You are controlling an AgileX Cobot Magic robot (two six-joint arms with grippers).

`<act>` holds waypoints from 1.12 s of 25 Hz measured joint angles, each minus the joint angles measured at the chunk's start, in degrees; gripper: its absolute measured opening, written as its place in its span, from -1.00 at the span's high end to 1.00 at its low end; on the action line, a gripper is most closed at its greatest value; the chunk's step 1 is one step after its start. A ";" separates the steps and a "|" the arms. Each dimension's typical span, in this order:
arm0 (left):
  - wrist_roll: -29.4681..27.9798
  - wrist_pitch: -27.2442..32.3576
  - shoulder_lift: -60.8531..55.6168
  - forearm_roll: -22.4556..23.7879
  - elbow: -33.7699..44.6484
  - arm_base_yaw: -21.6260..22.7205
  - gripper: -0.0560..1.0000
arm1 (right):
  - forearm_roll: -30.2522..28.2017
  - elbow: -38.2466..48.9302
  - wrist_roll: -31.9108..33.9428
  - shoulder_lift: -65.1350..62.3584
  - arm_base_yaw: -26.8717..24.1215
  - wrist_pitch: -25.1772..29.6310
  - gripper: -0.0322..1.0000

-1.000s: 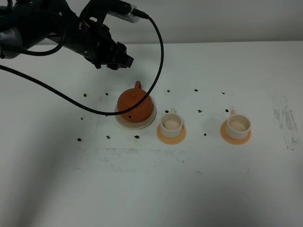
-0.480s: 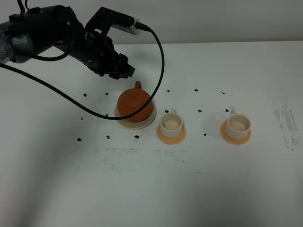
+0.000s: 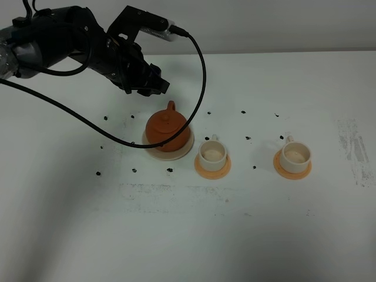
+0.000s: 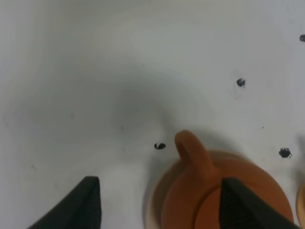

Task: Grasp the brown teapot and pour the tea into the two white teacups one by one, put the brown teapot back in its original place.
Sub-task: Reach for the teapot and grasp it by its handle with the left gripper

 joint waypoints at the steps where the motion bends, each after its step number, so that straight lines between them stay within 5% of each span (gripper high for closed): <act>1: 0.00 0.07 0.00 0.00 -0.12 -0.05 -0.16 | -0.05 0.00 0.00 0.00 0.00 0.00 -0.02; 28: -0.19 3.13 0.33 -0.11 -4.92 -0.86 -0.16 | 1.22 0.00 0.06 0.00 -1.68 -0.13 -0.01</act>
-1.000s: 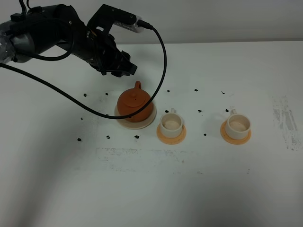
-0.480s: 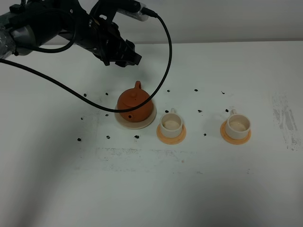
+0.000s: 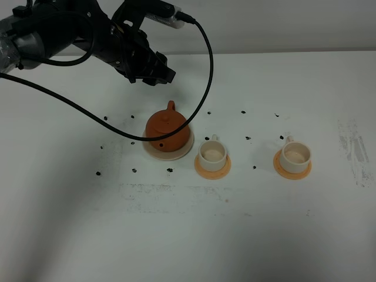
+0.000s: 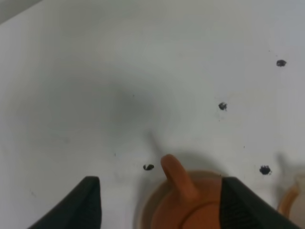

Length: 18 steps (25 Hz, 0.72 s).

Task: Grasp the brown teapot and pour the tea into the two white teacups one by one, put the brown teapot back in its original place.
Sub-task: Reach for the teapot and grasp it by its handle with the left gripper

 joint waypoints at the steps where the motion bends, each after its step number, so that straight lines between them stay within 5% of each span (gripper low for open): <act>1: -0.05 0.18 0.00 -0.26 0.00 0.00 -0.16 | 0.00 0.00 0.00 0.00 0.00 0.00 -0.01; 10: -1.85 -1.28 1.27 -0.99 -1.18 -0.24 -0.16 | 0.00 0.00 0.00 0.00 0.00 0.00 -0.01; 18: -7.13 5.80 10.48 1.76 -13.91 -2.74 -0.16 | 0.00 0.00 0.00 0.00 0.00 -0.06 -0.01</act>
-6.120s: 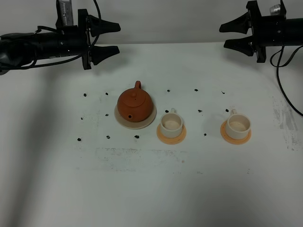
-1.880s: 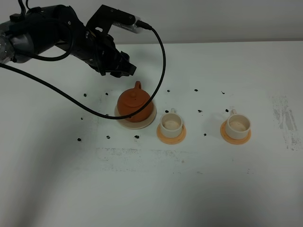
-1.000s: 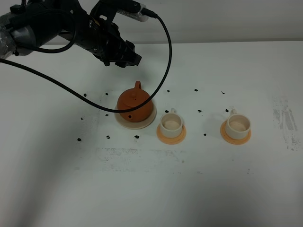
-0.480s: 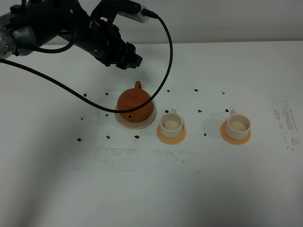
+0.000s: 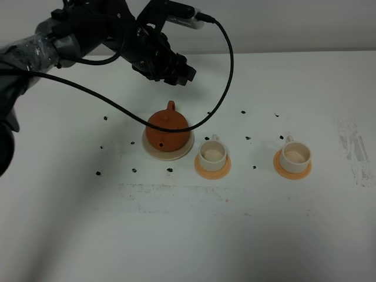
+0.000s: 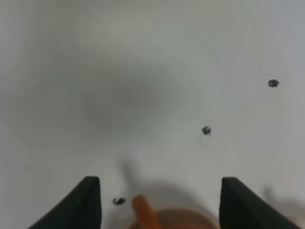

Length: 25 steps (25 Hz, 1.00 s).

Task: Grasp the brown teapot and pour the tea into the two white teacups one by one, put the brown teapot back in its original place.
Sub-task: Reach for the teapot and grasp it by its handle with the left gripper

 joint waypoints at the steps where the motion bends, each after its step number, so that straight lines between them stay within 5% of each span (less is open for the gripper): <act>1: -0.55 0.57 0.75 0.47 -0.93 -0.32 -0.16 | 0.00 0.00 0.00 0.00 0.00 0.00 -0.01; 15: -4.92 4.46 3.90 8.39 -2.05 -1.06 -0.16 | 0.06 0.00 0.00 0.00 0.00 0.00 -0.01; 25: -5.12 2.60 6.47 8.67 -2.07 -0.97 -0.16 | 0.06 0.00 0.00 0.00 0.00 0.00 -0.01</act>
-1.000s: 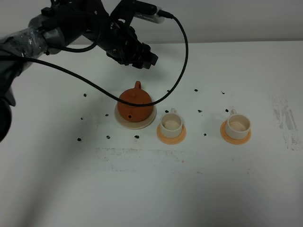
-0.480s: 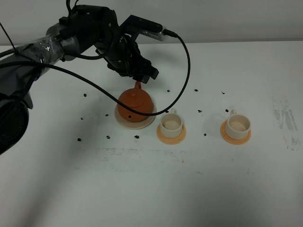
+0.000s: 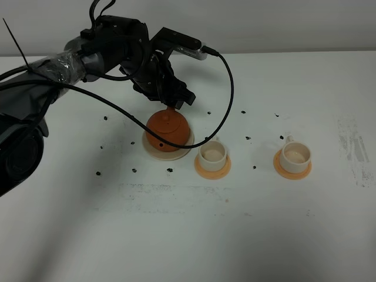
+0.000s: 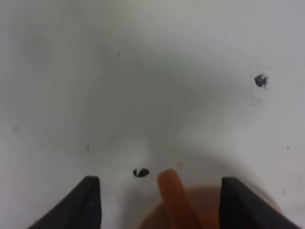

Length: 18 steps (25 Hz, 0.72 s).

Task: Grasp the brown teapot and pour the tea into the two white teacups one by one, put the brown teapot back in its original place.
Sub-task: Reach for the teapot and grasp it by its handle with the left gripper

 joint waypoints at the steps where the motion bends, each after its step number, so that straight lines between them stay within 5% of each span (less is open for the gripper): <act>1: 0.00 -0.28 0.22 0.00 0.00 0.13 -0.16 | 0.00 0.00 0.00 0.00 0.00 0.00 -0.01; 18: 3.23 -2.53 1.12 0.88 0.00 1.03 -0.16 | 0.00 0.00 0.00 0.00 0.00 0.00 -0.01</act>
